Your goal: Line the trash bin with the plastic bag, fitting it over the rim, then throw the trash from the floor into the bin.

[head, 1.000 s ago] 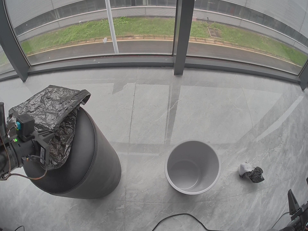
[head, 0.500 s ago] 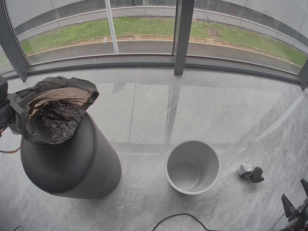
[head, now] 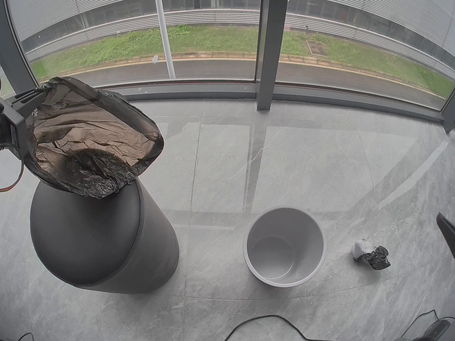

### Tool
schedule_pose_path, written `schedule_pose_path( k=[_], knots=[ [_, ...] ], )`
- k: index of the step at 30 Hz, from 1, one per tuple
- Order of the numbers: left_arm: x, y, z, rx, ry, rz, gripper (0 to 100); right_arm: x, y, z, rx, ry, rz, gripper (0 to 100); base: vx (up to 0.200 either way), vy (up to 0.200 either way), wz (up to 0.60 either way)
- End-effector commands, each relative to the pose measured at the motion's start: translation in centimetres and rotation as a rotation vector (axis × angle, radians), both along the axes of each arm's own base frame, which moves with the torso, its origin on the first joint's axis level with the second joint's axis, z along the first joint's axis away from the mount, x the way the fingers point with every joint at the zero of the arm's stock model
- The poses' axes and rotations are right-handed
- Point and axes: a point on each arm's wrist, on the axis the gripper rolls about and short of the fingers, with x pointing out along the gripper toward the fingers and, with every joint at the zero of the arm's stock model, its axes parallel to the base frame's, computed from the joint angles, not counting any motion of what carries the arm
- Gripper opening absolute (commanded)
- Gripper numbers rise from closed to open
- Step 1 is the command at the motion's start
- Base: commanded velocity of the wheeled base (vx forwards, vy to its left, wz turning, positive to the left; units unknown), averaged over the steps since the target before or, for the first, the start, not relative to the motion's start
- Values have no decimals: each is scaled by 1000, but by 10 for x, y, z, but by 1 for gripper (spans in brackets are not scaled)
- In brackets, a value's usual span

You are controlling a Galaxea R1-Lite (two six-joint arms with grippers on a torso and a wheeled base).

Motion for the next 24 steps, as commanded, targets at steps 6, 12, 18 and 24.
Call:
schedule_pose_path(
  k=[6,12,18,24],
  knots=[
    [50,-25,36,-14,-43,-52,0,231,162,43,-175,137,576,100,0,0,0],
    [59,-30,41,-23,-66,-60,0,276,201,14,-155,85,599,100,0,0,0],
    [59,-30,48,-30,-93,-69,0,290,208,-20,-163,111,604,100,0,0,0],
    [60,-33,47,-29,-90,-84,0,275,223,-31,-163,127,682,100,0,0,0]
  ],
)
